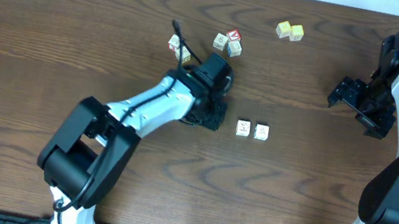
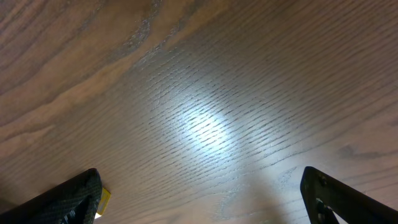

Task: Lift 3 blocks

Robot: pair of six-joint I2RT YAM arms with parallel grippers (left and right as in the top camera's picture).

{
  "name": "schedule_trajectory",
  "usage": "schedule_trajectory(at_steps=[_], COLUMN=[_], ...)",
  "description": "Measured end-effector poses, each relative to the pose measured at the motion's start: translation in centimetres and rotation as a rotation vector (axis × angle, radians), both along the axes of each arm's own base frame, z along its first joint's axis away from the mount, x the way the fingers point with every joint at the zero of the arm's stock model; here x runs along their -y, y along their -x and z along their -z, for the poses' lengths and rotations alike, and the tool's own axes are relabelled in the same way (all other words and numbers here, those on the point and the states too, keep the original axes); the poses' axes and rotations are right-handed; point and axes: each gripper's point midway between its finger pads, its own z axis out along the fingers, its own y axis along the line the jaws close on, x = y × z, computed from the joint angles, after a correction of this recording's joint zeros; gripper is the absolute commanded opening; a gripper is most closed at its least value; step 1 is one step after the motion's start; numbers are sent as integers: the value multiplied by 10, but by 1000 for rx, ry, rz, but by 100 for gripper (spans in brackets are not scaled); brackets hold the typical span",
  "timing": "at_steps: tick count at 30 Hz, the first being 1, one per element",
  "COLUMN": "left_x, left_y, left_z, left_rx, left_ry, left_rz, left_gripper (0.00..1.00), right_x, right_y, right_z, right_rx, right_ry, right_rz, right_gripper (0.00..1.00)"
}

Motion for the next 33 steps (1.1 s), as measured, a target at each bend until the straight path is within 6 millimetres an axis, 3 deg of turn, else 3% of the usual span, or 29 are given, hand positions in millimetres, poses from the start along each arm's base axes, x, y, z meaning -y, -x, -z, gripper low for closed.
schedule_trajectory(at_steps=[6, 12, 21, 30, 33], left_x=[-10, 1, 6, -19, -34], left_y=[-9, -1, 5, 4, 10], left_z=[-13, -23, -14, 1, 1], left_rx=[-98, -181, -251, -248, -280], left_ry=[162, 270, 289, 160, 123], left_rz=[-84, -98, -126, -186, -205], left_gripper=[36, 37, 41, 46, 52], right_x=[0, 0, 0, 0, 0], right_y=[0, 0, 0, 0, 0], right_z=[0, 0, 0, 0, 0], right_rx=[0, 0, 0, 0, 0], right_ry=[0, 0, 0, 0, 0], right_rz=[0, 0, 0, 0, 0], right_gripper=[99, 99, 99, 99, 99])
